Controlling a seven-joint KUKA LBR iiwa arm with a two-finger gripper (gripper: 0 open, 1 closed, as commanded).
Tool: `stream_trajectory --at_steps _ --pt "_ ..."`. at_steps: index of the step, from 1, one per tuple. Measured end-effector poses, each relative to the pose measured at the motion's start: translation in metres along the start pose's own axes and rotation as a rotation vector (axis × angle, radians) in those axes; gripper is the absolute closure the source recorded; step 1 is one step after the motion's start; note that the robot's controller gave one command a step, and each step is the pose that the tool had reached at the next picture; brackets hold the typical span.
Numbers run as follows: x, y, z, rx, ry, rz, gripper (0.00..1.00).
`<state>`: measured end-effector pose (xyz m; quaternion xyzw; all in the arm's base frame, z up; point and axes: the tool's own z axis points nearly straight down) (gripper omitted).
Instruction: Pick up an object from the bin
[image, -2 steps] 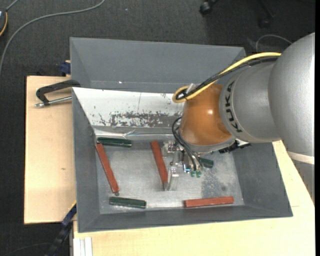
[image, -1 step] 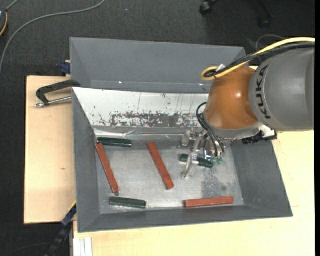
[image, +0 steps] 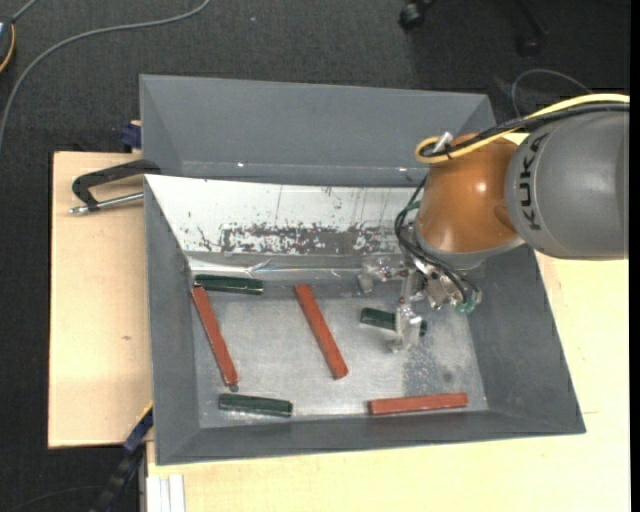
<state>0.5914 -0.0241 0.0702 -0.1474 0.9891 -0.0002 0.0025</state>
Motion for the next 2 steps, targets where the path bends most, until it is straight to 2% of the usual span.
stream_trajectory --at_steps 1,2 --pt "-0.001 0.001 -0.001 -0.001 -0.001 0.0 1.0" --pt "0.0 0.023 -0.164 0.003 -0.011 -0.063 1.0"
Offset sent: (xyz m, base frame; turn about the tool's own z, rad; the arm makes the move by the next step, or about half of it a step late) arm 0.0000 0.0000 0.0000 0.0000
